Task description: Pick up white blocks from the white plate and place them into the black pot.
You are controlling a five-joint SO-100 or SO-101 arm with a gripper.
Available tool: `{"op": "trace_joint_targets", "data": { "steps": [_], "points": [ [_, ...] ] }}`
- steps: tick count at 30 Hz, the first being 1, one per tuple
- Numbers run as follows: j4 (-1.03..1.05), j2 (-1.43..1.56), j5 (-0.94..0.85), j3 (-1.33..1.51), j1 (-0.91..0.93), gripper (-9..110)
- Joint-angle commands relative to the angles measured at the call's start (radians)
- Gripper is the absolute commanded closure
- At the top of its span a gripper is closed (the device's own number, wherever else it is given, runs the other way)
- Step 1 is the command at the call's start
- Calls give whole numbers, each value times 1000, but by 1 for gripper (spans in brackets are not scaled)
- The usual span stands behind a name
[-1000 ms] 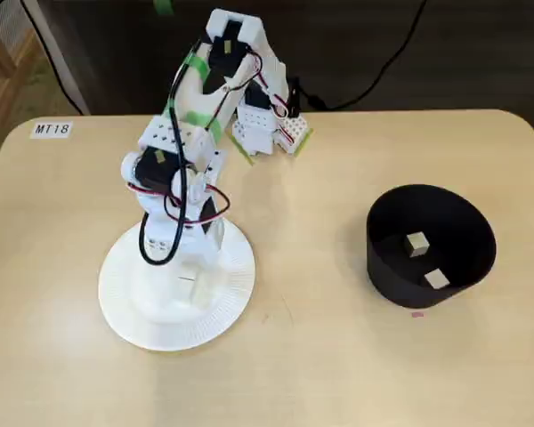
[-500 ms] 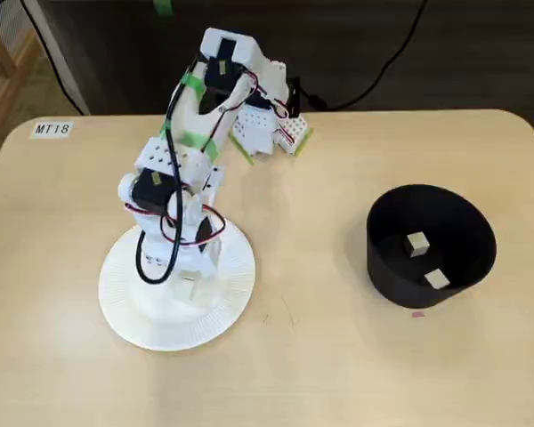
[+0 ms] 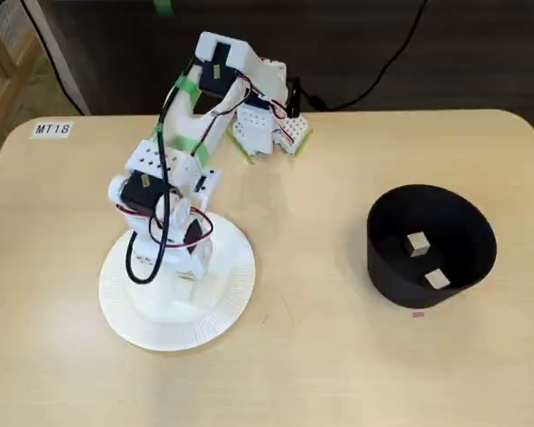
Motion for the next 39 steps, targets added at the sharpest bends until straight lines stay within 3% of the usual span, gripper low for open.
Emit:
{"op": "trace_joint_targets", "data": {
  "steps": [1,7,15,21,28,33,39],
  "points": [
    [6,94,-38,-46,26,104],
    [6,221,-183,-87,64,104],
    [5,219,-744,-534,18,104],
    [-2,321,-1184,-676,-170,104],
    [-20,403,-1657,-828,-589,104],
    [9,518,-1736,-664,-827,104],
    [9,595,-1720,-347,-974,104]
  ]
}}
